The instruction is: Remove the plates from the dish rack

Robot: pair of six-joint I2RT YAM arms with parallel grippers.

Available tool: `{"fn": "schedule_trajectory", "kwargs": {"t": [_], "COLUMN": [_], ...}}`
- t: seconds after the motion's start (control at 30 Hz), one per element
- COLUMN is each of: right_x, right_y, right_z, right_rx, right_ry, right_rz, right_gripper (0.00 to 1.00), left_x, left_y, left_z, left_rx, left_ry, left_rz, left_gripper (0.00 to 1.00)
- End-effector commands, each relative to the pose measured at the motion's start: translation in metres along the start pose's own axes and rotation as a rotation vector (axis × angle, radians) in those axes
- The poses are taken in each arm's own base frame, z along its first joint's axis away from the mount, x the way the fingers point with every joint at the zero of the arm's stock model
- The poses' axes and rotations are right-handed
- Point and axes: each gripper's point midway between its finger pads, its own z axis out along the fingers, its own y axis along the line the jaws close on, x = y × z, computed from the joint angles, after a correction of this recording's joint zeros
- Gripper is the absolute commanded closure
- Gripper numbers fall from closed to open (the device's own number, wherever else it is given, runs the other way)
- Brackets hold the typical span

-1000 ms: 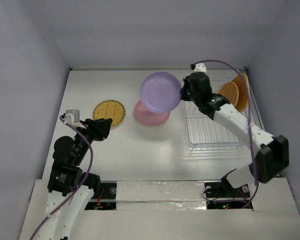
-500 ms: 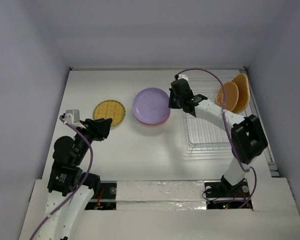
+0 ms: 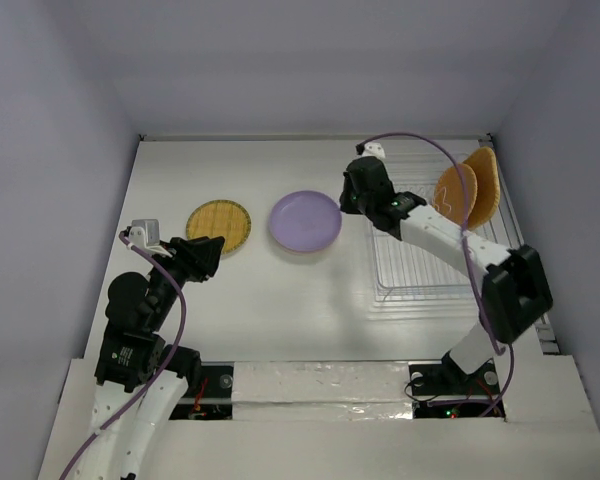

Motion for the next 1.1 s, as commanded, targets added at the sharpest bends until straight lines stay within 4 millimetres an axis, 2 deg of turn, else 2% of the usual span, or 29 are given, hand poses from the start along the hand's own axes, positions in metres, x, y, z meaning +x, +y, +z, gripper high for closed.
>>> {"fn": "schedule_trajectory", "kwargs": {"t": [0.0,0.03,0.07,0.13,0.17,0.23,0.27,0.3,0.33,0.37,0.4,0.43,0.47,0.57,0.67,0.83,1.07], "right_x": [-0.075,-0.071,-0.084,-0.087,-0.083,-0.086,-0.08,-0.084,-0.079,-0.077,-0.074,-0.072,-0.07,-0.063,-0.061,-0.063,-0.059], "right_y": [-0.022,-0.041,-0.063,-0.103,-0.139,-0.166,-0.179,-0.198,-0.207,-0.213,-0.219,-0.226,-0.231,-0.247,-0.262,-0.281,-0.311], "right_z": [-0.062,-0.067,-0.083,-0.098,-0.101,-0.119,-0.123,-0.137,-0.141,-0.145,-0.147,-0.148,-0.146,-0.132,-0.117,-0.111,-0.092], "right_rx": [0.096,0.155,0.204,0.319,0.396,0.413,0.438,0.487,0.519,0.543,0.567,0.591,0.607,0.621,0.643,0.748,0.766], "right_ry": [-0.28,-0.275,-0.319,-0.35,-0.346,-0.365,-0.357,-0.382,-0.37,-0.369,-0.363,-0.359,-0.353,-0.316,-0.288,-0.285,-0.269], "right_rz": [0.083,0.082,0.112,0.139,0.165,0.199,0.204,0.227,0.222,0.224,0.223,0.23,0.23,0.248,0.275,0.268,0.317], "right_gripper": [1.0,1.0,1.0,1.0,1.0,1.0,1.0,1.0,0.94,0.83,0.69,0.49,0.44,0.44,0.51,0.55,0.54], "left_x": [-0.009,-0.01,-0.01,-0.01,-0.011,-0.014,-0.013,-0.013,-0.015,-0.013,-0.015,-0.018,-0.017,-0.019,-0.019,-0.02,-0.021], "left_y": [-0.007,-0.007,-0.008,-0.009,-0.01,-0.012,-0.012,-0.013,-0.014,-0.015,-0.014,-0.014,-0.014,-0.015,-0.019,-0.023,-0.027], "left_z": [0.0,0.0,0.0,-0.002,-0.002,-0.005,-0.005,-0.006,-0.007,-0.008,-0.008,-0.01,-0.011,-0.014,-0.016,-0.021,-0.026], "left_rx": [0.028,0.031,0.032,0.041,0.046,0.052,0.053,0.057,0.058,0.062,0.054,0.049,0.05,0.049,0.065,0.085,0.101], "left_ry": [-0.037,-0.039,-0.04,-0.044,-0.048,-0.059,-0.058,-0.058,-0.066,-0.061,-0.068,-0.08,-0.076,-0.089,-0.089,-0.093,-0.101], "left_rz": [0.003,0.004,0.004,0.005,0.006,0.007,0.008,0.006,0.008,0.007,0.006,0.006,0.005,0.003,0.002,0.002,0.001], "left_gripper": [0.59,0.59,0.59,0.59,0.6,0.62,0.67,0.69,0.76,0.79,0.83,0.89,0.91,0.9,0.82,0.73,0.66]}}
